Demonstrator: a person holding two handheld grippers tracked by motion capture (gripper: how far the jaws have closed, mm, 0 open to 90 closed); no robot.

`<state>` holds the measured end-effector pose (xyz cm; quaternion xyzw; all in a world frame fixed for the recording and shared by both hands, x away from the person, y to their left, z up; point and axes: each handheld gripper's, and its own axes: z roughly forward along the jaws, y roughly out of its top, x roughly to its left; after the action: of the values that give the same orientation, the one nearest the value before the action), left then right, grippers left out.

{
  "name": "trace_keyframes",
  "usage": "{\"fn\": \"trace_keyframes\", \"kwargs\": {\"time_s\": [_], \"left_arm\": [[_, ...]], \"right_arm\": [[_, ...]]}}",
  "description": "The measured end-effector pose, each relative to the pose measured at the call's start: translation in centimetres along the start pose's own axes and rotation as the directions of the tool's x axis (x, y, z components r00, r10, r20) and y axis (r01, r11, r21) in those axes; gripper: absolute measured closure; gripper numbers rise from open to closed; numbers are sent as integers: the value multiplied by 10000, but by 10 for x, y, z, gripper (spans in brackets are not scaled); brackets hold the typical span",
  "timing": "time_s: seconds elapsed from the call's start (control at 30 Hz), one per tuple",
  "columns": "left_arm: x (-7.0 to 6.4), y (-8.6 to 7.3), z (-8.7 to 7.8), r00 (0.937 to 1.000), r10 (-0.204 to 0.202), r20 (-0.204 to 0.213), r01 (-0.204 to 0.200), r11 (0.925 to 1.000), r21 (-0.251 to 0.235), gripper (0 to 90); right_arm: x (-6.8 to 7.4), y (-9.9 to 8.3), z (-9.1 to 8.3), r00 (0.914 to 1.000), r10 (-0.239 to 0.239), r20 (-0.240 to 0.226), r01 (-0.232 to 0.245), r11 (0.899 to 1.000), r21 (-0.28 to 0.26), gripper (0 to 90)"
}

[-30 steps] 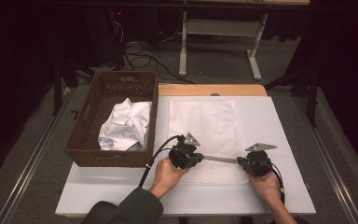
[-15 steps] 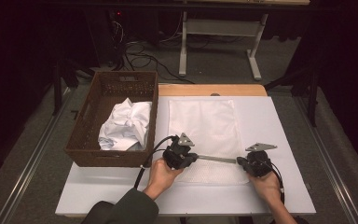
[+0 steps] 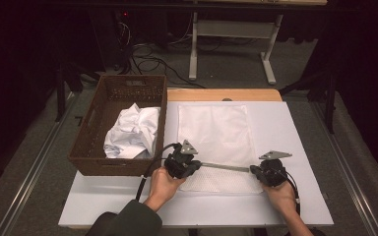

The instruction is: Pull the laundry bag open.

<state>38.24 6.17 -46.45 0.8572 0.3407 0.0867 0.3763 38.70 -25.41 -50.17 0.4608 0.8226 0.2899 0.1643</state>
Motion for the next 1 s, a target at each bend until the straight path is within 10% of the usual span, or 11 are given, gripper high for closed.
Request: {"fn": "trace_keyframes", "kwargs": {"time_s": [1.0], "left_arm": [[8,-32,-29,9876,-145,-1560,149,9999,15,860]], "right_arm": [[1,0,0,10000,-27,42,27,10000,17,900]]}}
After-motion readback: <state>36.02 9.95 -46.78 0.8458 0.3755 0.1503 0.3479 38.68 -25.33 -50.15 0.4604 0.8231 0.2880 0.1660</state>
